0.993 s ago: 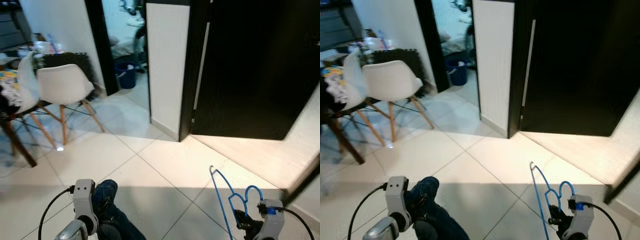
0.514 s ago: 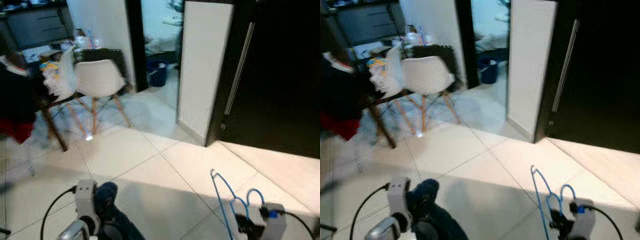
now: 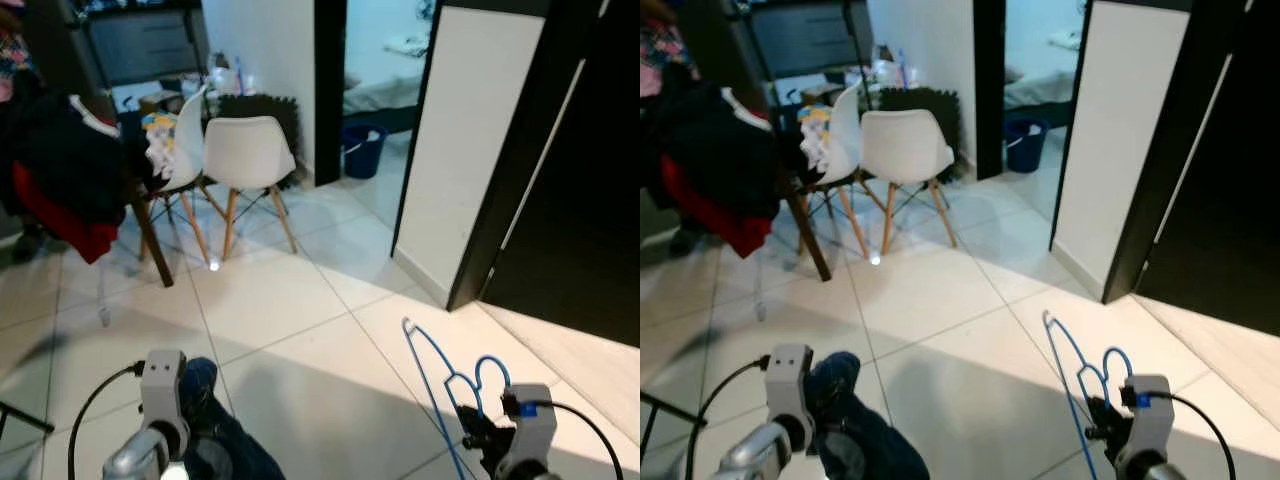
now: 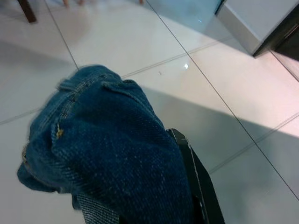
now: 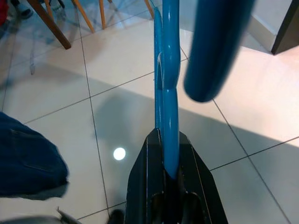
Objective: Hang hanger
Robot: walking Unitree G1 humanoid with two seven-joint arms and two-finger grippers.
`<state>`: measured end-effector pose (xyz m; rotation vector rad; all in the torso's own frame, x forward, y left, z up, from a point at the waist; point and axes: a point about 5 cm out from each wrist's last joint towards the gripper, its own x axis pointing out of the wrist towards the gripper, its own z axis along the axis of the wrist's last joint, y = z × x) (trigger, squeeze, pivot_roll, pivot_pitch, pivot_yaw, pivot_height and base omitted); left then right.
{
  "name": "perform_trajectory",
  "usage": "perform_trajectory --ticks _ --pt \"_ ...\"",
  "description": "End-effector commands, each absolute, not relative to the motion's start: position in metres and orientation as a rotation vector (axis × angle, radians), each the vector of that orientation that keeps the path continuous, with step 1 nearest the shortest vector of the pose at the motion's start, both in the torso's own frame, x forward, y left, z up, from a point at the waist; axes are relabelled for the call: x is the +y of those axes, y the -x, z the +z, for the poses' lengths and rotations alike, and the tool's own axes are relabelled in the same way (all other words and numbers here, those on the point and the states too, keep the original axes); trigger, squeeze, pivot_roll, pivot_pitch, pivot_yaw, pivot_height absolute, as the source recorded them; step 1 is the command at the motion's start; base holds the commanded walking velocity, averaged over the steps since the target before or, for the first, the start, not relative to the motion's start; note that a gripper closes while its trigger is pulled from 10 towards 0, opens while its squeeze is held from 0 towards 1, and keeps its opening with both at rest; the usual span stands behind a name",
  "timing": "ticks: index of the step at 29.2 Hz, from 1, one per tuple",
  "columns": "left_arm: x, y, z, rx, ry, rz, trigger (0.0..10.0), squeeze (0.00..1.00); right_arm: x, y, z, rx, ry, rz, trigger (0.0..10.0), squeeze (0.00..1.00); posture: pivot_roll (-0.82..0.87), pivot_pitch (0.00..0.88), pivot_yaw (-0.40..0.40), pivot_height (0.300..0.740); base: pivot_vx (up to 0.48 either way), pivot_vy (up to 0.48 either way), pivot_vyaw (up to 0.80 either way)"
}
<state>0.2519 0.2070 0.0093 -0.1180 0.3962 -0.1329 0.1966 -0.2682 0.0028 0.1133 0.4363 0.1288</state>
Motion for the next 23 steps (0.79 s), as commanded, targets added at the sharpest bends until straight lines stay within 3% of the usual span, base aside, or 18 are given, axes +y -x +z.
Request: perform_trajectory --ticks 1,7,14,23 --pt "0.212 -0.268 0.035 0.301 0.074 -0.128 10.0 0.00 -0.266 -0.205 0.011 0.407 -0.086 0.154 10.0 0.00 0.20 0.000 0.016 0.740 0.480 0.000 0.00" --pt "0.211 -0.288 0.068 0.185 0.049 -0.099 10.0 0.00 -0.265 -0.214 0.028 0.362 -0.024 0.213 10.0 0.00 0.20 0.000 0.014 0.740 0.480 0.000 0.67" --pt "0.205 -0.295 0.077 0.151 0.034 -0.105 10.0 0.00 -0.266 -0.219 0.037 0.330 -0.007 0.219 10.0 0.00 0.19 0.000 0.018 0.740 0.480 0.000 0.80" --pt "0.200 -0.303 0.103 0.073 -0.022 -0.102 10.0 0.00 -0.259 -0.242 0.081 0.183 0.040 0.295 10.0 0.00 0.20 0.000 0.018 0.740 0.480 0.000 0.80"
